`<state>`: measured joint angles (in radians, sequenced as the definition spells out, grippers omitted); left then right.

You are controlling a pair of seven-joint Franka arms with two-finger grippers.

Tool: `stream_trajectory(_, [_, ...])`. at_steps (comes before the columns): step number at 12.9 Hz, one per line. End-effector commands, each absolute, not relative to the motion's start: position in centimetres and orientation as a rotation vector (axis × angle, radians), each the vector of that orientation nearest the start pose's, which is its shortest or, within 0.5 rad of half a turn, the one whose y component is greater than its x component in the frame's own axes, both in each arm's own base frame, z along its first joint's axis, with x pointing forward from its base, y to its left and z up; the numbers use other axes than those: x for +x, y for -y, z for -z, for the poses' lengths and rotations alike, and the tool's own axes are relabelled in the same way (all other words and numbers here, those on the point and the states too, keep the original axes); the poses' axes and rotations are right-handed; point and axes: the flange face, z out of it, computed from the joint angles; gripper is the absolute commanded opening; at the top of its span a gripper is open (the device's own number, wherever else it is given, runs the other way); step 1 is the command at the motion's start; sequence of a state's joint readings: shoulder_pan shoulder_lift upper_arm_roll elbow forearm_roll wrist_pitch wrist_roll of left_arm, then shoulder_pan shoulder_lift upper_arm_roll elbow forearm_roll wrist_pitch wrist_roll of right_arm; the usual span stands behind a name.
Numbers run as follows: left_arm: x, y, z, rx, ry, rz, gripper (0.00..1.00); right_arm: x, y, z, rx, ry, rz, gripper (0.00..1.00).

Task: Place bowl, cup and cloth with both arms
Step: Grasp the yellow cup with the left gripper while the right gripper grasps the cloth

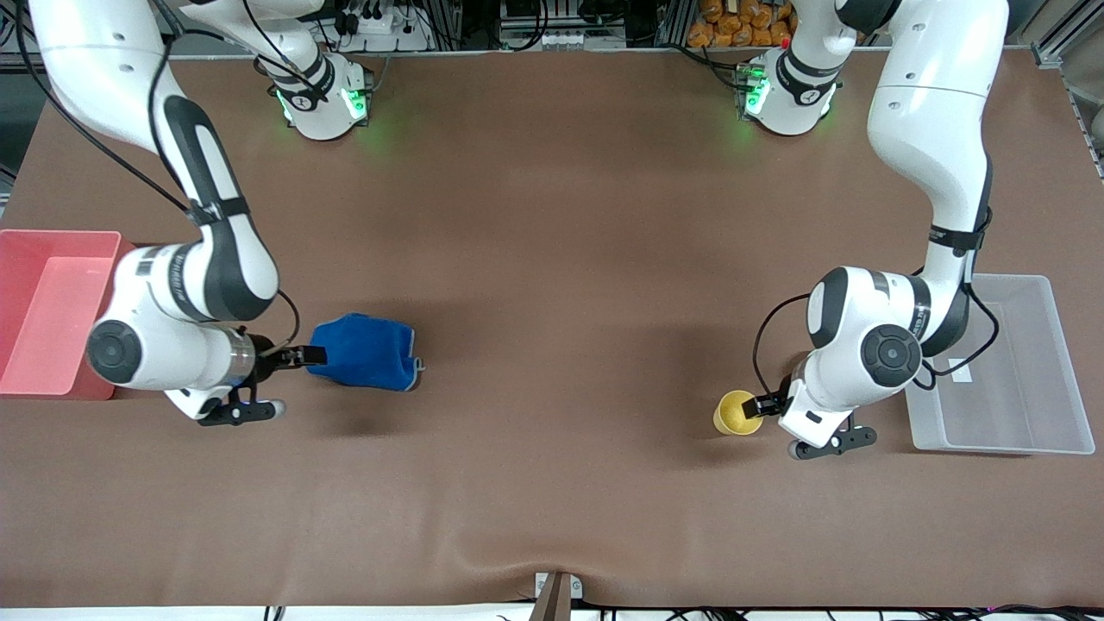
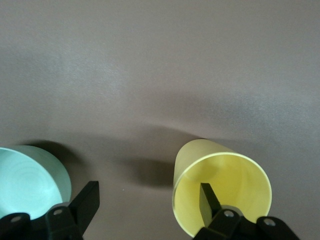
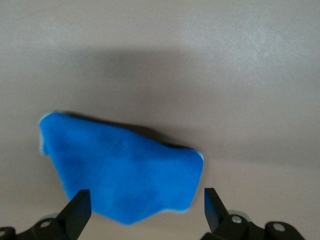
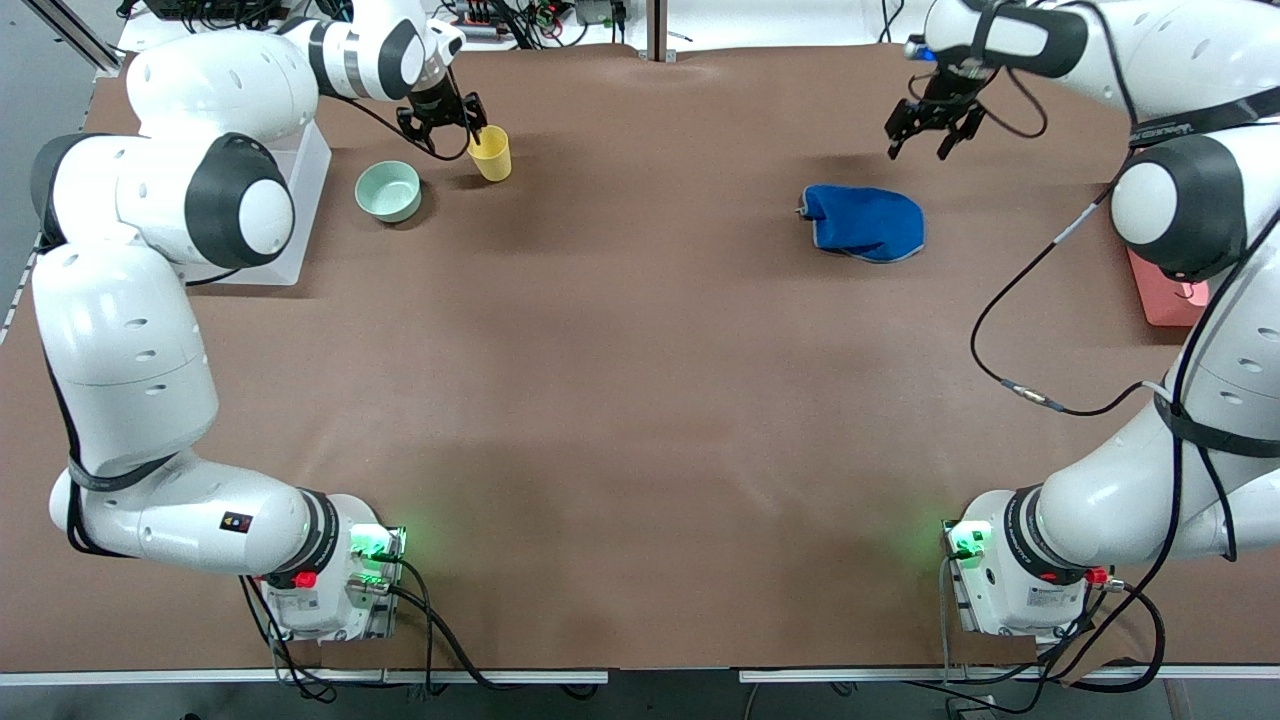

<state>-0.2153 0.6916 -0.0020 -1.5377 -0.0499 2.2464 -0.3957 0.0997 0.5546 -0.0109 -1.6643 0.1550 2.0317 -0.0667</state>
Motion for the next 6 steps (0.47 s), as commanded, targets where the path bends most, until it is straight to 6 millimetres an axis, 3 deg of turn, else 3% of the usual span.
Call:
stream_trajectory(1, [69.7, 16.0, -24.4, -3.184, 0.371, 0.021, 0.82, 65.0, -5.5, -25.8, -2.979, -0.044, -0.246, 1.00])
stream_trajectory(4, [69.7, 16.3, -24.4, -3.182, 0.423, 0.017, 0.08, 65.1, -4.7, -24.2, -2.858, -0.242, -0.269, 1.00])
stream_trajectory(5, [69.7, 16.3, -24.5, -3.178, 0.440, 0.019, 0.00, 65.1, -4.6, -23.7, -2.852, -0.250, -0.270, 1.00])
stream_trajectory(6, [69.6, 16.4, -24.5, -3.178, 0.440, 0.019, 0.00, 65.4, -4.4, -23.5, -2.858, -0.250, -0.236, 1.00])
